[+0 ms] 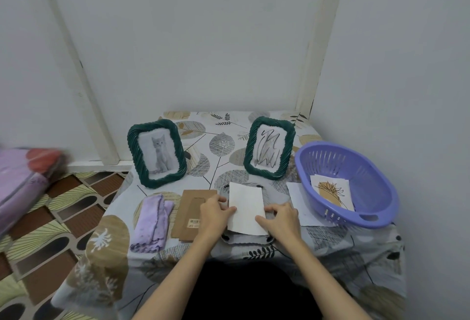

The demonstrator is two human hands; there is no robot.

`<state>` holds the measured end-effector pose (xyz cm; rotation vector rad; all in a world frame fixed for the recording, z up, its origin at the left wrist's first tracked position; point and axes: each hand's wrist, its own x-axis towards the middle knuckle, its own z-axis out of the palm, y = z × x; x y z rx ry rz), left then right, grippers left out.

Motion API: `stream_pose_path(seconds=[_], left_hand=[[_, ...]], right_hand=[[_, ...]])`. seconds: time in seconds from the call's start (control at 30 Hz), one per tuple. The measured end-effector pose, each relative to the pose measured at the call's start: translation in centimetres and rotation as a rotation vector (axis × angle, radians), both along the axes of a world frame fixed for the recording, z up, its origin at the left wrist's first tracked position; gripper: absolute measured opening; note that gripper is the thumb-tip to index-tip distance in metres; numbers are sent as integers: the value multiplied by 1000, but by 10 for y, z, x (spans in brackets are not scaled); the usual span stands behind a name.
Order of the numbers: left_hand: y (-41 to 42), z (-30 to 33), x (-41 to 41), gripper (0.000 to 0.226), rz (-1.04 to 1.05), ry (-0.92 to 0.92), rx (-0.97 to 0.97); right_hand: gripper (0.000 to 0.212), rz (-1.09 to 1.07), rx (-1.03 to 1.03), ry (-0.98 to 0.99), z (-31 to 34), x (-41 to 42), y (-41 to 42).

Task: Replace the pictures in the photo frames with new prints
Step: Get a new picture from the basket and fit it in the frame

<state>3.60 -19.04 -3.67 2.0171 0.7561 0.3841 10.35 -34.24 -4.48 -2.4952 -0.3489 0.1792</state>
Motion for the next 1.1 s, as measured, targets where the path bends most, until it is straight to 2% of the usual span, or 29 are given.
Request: stream_pose_path(seconds=[0.07,0.17,0.27,0.33,0.4,0.5,0.53,0.6,0.67,0.8,0.93,1.1], left_hand=[[4,2,0,10,29,-36,-27],[10,10,0,7,71,-123,-56],[15,21,0,6,83,-134,-74],[18,24,1,7,88,-134,-117],[20,24,2,8,78,-163,-196],[13,27,7,12,-56,-235,-374],[8,29,11,15,-118,-260,-444],[-4,34,21,21,-255,-296,-520],[-17,38,33,29,-349,-301,-529],[-37,31,58,33,-387,-144,-371],[-57,11,82,60,-495,51,-165],[-78,-7,112,75,-584,160,265]], right_hand=[[44,42,10,-42,5,1,-3],[42,94,47,-263,29,11,-14],[37,114,-14,-507,57,26,-35],[36,116,-55,-556,63,37,-54],[43,130,-114,-454,65,45,-73],[68,222,-176,-112,66,51,-100],[70,255,-188,-52,66,50,-106],[61,307,-166,-51,65,50,-115],[54,325,-49,-81,67,50,-123],[46,310,72,-170,75,59,-136],[45,333,149,-179,78,70,-142],[44,319,150,-218,83,78,-142]])
